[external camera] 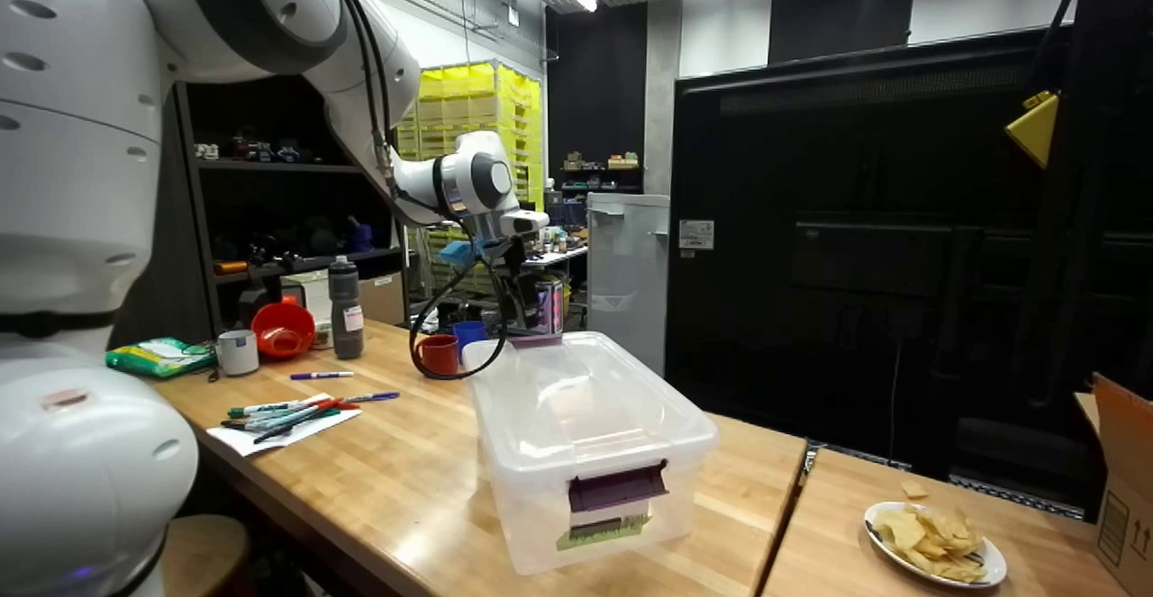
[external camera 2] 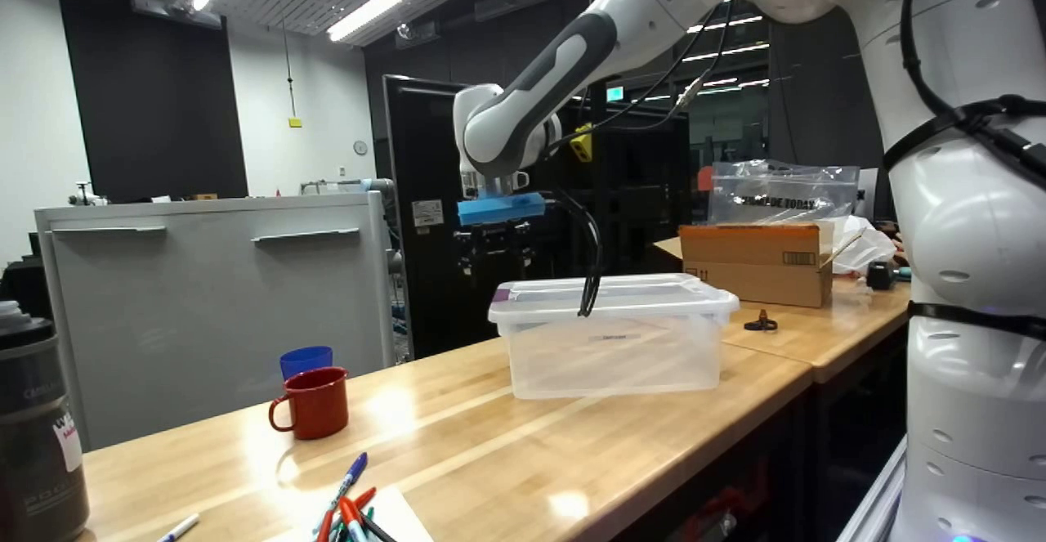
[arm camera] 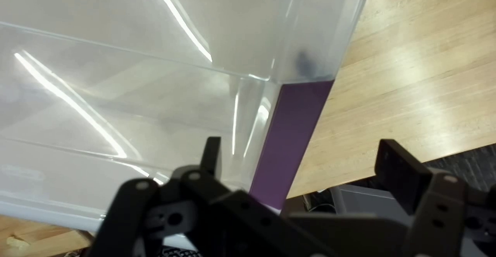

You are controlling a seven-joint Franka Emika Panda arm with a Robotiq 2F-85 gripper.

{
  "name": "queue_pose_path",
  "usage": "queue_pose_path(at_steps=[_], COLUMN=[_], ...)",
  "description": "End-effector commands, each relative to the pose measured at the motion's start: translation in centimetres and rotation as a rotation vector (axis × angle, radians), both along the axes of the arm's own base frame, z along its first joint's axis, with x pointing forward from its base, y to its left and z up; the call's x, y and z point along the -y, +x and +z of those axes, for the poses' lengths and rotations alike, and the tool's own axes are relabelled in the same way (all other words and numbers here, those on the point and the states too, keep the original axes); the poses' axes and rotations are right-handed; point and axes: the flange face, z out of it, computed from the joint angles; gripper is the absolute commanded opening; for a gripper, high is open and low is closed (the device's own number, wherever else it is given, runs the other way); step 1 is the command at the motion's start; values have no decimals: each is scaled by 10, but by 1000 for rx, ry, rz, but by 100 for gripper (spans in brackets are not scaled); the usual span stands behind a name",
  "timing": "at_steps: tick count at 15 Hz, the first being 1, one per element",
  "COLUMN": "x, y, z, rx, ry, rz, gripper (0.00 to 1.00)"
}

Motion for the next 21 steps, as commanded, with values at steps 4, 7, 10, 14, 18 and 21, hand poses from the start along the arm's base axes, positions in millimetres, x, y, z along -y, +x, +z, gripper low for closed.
queue_pose_path(at_steps=[4, 7, 10, 14, 18, 21], x=[9, 17, 20, 16, 11, 9], y=[6, 13, 19, 24, 26, 24], z=[-3, -10, -22, -38, -47, -43], rx=[40, 60, 72, 73, 66, 79], ry=[1, 8, 14, 14, -2, -19], rz=[-18, -45, -60, -52, -42, -38], gripper=[100, 100, 100, 100, 100, 100])
